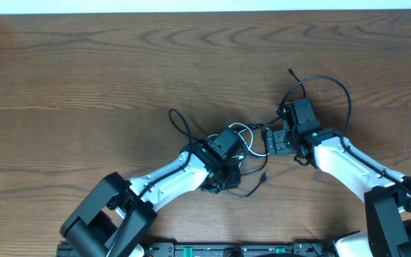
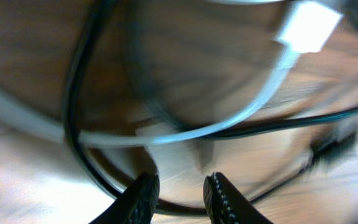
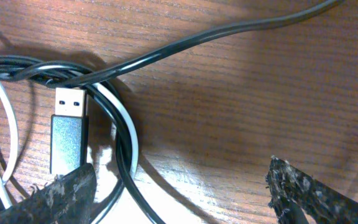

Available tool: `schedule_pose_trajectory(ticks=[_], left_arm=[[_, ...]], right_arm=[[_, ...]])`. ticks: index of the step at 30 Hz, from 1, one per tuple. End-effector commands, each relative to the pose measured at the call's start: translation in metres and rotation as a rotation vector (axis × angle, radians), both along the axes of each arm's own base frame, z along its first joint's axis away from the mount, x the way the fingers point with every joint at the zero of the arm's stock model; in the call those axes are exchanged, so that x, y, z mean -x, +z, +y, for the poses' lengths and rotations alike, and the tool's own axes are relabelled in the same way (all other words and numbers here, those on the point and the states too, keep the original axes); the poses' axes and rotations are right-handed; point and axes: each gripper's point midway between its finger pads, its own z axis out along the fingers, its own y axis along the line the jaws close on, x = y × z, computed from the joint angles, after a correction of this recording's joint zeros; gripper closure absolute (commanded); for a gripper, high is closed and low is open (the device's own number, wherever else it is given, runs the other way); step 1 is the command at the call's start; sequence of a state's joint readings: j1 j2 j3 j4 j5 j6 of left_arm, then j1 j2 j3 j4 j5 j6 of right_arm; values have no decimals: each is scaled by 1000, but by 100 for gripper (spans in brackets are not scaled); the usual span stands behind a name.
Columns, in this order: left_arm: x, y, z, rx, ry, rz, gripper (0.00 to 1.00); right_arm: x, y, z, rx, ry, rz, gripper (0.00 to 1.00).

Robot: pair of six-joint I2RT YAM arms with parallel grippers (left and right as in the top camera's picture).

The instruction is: Untangle cables

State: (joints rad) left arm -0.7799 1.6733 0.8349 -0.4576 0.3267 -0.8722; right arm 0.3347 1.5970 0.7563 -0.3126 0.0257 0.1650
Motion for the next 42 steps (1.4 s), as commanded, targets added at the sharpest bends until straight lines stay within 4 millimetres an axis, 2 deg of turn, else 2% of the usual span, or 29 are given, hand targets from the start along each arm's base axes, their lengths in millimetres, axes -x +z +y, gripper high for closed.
schedule_pose_trajectory(ticks=[1, 6, 11, 15, 21, 25, 29, 34, 35, 42], left_arm=[[13, -27, 48, -223, 47, 36, 68], [24, -20, 76, -296, 56, 113, 67], [9, -2, 90, -271, 122, 125, 64], [-9, 23, 73, -143, 139, 77, 63], [-42, 76, 44, 5, 149, -102, 58], [-58, 95, 20, 108, 151, -206, 59], [-62, 93, -4, 154, 147, -228, 69], [-62, 71, -32, 169, 102, -223, 81], [-62, 64, -39, 170, 89, -222, 87], [-60, 33, -71, 181, 27, -247, 87]], right_arm=[[2, -4, -3, 0, -14, 12, 15], [3, -4, -4, 4, -15, 15, 15], [2, -4, -4, 3, -15, 15, 15], [3, -4, -4, 4, -15, 15, 15], [2, -4, -4, 3, -15, 15, 15], [3, -4, -3, -5, -12, 17, 15], [2, -1, -2, -16, -26, 10, 16], [-1, 16, -7, -86, -88, -8, 14], [-2, 20, -7, -115, -89, -12, 14], [-2, 25, -6, -240, -85, 15, 13]])
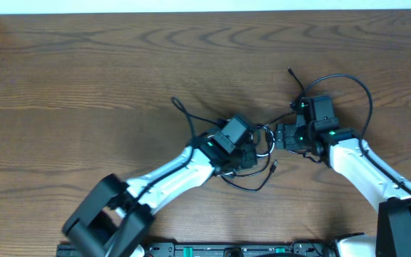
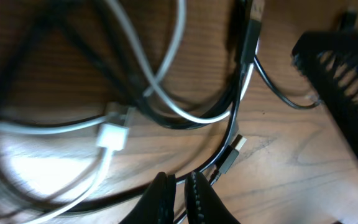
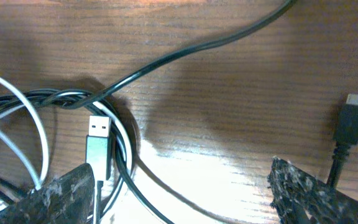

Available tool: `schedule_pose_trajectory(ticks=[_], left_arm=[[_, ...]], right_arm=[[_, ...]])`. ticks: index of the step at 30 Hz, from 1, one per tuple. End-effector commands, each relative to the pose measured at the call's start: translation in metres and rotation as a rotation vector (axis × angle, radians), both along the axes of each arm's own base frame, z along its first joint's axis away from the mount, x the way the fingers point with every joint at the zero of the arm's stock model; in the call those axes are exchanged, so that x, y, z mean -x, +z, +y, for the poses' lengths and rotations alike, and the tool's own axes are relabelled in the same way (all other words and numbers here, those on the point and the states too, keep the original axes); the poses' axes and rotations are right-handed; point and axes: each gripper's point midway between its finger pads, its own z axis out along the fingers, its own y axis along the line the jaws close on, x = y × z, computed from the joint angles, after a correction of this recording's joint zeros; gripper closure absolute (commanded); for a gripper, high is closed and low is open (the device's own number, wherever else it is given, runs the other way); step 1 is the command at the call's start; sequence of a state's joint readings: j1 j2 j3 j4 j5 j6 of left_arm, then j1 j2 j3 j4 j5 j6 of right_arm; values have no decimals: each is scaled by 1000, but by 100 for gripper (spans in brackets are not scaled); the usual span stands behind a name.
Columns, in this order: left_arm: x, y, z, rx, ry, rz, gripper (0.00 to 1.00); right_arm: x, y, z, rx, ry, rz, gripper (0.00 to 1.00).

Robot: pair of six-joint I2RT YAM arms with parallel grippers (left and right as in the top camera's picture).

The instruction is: Untangle cables

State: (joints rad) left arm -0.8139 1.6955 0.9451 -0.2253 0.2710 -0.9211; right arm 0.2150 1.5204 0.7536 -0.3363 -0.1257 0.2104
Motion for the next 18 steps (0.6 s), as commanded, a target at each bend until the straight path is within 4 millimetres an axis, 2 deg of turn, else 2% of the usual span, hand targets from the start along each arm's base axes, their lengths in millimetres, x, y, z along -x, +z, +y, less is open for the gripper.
schedule_pose_trajectory(ticks=[1, 6, 11, 14, 18], left_arm=[[-2, -14, -7, -24, 1, -14, 87], [-6, -40, 1, -100, 22, -19, 87], [25, -48, -12, -34, -124, 109, 87], [48, -54, 2, -82, -191, 190, 88], [76, -62, 34, -206, -294, 275, 87]], right_arm=[[3, 3, 7, -77, 9, 15, 14], [5, 0, 6, -72, 18, 17, 13], [5, 0, 6, -64, 32, 13, 13], [6, 0, 6, -58, 44, 10, 13], [6, -2, 6, -56, 50, 14, 14]])
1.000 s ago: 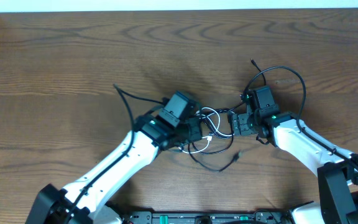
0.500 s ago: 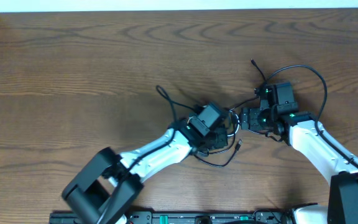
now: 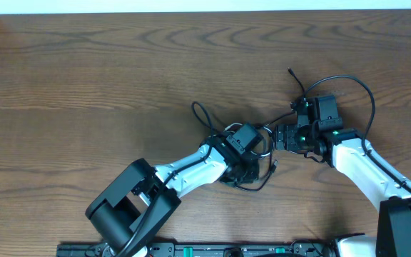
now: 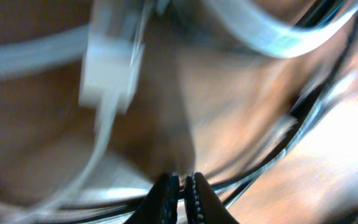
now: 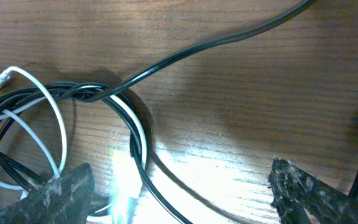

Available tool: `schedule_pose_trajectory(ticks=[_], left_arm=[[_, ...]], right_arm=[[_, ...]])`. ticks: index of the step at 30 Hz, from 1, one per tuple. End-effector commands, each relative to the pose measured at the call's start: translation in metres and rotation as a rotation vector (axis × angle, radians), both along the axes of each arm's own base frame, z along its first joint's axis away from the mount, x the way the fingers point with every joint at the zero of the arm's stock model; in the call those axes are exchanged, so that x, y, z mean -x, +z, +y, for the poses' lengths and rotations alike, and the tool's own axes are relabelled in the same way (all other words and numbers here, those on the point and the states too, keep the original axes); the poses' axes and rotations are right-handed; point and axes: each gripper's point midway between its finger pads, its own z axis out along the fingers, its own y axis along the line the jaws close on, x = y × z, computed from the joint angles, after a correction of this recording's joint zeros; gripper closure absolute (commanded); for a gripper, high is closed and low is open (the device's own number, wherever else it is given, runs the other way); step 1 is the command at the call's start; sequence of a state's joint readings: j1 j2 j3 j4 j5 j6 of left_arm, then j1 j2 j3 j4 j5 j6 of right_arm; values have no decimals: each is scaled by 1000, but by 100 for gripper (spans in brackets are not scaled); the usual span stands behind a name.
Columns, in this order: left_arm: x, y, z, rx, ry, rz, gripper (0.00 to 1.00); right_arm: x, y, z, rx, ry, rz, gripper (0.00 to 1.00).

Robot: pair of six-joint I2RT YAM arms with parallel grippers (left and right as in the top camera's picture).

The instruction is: Untangle cables

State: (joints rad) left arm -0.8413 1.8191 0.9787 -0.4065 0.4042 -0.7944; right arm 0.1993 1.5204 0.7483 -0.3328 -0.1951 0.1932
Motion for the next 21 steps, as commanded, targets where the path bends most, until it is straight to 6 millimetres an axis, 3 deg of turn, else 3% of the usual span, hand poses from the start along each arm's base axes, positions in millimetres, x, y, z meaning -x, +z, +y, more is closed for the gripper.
schedule_pose_trajectory(ticks=[1, 7, 9, 15, 16, 21], left_arm=[[28, -20, 30, -101, -138, 72, 87], [45, -21, 56, -183, -210, 133, 84], [43, -21, 68, -224, -193, 143, 83], [36, -20, 130, -451, -147, 175, 83], [35, -19, 139, -475, -146, 181, 79], [27, -17, 158, -487, -130, 207, 77]], right_arm=[[4, -3, 1, 0, 29, 4, 14], [6, -15, 8, 15, 73, 24, 16], [7, -20, 9, 17, 76, 33, 16], [12, -33, 8, 25, 78, 77, 18], [13, -36, 8, 26, 79, 85, 19], [20, -38, 30, -35, 184, 92, 22]])
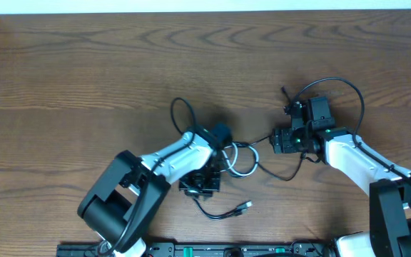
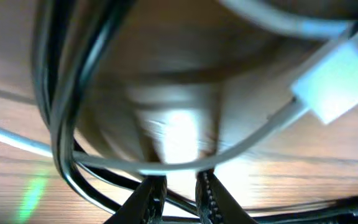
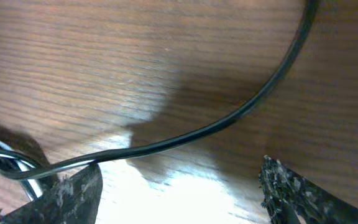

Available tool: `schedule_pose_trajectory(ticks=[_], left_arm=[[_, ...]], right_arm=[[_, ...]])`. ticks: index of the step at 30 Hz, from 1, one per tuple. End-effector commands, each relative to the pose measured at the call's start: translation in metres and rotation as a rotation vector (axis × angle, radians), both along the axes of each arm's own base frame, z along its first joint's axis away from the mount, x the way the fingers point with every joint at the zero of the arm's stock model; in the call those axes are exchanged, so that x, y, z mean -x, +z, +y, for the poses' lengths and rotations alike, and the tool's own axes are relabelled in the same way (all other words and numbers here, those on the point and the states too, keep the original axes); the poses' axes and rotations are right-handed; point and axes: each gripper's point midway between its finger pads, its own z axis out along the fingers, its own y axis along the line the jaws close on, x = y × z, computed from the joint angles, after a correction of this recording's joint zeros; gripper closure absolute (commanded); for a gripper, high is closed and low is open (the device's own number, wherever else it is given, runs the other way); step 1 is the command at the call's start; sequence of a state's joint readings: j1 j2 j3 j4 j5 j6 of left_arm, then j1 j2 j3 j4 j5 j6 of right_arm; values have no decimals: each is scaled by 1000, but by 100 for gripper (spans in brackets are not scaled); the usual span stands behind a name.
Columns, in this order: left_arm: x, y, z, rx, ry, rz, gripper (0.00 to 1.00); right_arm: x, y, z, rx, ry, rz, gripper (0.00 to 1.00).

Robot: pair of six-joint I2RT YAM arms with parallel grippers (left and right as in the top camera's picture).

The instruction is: Untangle cables

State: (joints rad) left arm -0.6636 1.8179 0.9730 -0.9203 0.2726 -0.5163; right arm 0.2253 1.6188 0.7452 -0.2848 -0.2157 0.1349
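A tangle of black cables (image 1: 180, 114) and a white cable (image 1: 245, 163) lies mid-table. My left gripper (image 1: 200, 187) is at its near-left side. In the left wrist view the left gripper (image 2: 179, 194) stands open by a narrow gap; a black cable (image 2: 61, 124) crosses between the fingers and the white cable's plug (image 2: 337, 93) lies beyond. A loose black plug end (image 1: 246, 206) trails near the front. My right gripper (image 1: 280, 140) is wide open at the tangle's right, with one black cable (image 3: 229, 121) running above the right gripper (image 3: 179, 193).
A black cable loop (image 1: 348, 89) arcs around the right arm's wrist, its tip pointing to the back. Bare brown wood (image 1: 84, 71) spreads to the left and back. The white wall edge runs along the far side.
My left gripper has moved left and toward the front, and its shut jaws now show a narrow gap. The black plug end lies nearer the front. The white cable has left the right wrist view.
My left gripper stood slightly open at the tangle's front, then nearly shut in its middle, then shut there. The bundle shifted with it each time. Now the gripper is at the near-left, and one black cable trails out forward. The right gripper stayed wide open throughout.
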Motion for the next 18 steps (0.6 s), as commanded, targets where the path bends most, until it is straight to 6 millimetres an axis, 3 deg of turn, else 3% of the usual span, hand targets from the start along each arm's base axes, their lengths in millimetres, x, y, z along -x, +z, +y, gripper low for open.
schedule_pose_trajectory(ticks=[1, 6, 10, 18], left_arm=[[-9, -12, 30, -95, -37, -23, 77], [-22, -14, 41, -115, -64, -61, 76], [-42, -19, 37, -101, -88, -147, 76], [-105, -22, 36, -157, -102, -435, 76]], right_arm=[[18, -10, 27, -76, 138, 49, 22], [30, -3, 57, -135, 292, 26, 22], [37, -4, 70, -110, 371, 9, 22], [33, -26, 50, 131, 344, -4, 21]])
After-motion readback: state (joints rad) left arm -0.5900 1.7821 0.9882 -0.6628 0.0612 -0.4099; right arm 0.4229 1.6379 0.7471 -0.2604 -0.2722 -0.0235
